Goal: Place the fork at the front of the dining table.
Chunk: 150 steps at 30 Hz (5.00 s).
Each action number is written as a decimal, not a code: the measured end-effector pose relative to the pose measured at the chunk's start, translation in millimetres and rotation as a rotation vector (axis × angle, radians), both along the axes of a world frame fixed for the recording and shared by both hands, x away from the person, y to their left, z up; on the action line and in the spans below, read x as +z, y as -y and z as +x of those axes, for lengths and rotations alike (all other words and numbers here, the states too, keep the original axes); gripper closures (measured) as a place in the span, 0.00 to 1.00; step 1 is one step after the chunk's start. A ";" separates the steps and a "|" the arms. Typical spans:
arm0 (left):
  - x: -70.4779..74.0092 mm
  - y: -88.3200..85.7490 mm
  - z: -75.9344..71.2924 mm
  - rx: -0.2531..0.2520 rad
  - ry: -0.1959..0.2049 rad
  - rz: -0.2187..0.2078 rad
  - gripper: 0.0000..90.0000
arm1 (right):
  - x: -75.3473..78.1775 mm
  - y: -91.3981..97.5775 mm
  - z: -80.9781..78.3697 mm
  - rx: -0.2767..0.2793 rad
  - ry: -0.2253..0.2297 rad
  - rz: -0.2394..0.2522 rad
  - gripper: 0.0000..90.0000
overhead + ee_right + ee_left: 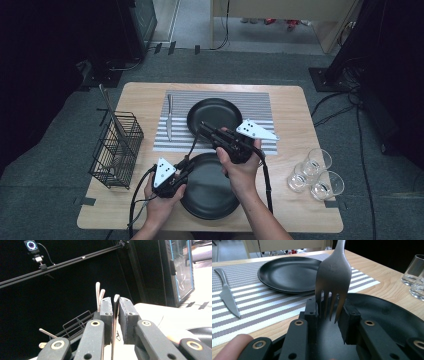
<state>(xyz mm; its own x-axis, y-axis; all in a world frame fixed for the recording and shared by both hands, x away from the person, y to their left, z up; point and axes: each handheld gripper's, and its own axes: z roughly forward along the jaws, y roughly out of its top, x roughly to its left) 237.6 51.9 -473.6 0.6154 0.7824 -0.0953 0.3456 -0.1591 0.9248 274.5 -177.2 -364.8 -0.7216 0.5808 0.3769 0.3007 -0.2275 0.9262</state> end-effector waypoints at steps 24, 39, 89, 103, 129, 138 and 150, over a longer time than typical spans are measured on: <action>-0.5 -6.0 1.7 -0.097 -0.029 -0.078 0.80 | -2.3 -2.8 1.3 0.043 0.015 -0.018 0.86; 0.7 -10.1 3.6 -0.191 -0.042 -0.129 0.81 | -3.4 0.2 1.9 0.090 0.042 -0.026 0.91; 7.3 17.2 -9.9 0.057 0.090 0.072 0.79 | -5.6 -3.9 -7.8 -0.067 -0.012 0.006 0.96; 5.6 -3.7 5.9 -0.196 -0.041 -0.089 0.81 | -3.9 8.1 -6.9 0.048 0.059 0.000 0.90; 9.7 24.9 -18.8 0.111 0.177 0.189 0.69 | -4.6 -7.8 -15.8 -0.083 0.055 -0.043 0.98; 8.2 25.1 -16.3 0.128 0.166 0.173 0.78 | -2.0 -6.0 -18.2 -0.106 0.037 -0.022 0.98; 7.1 7.6 -7.8 -0.049 0.087 0.064 0.79 | -4.5 1.6 -12.8 0.003 0.070 0.007 0.88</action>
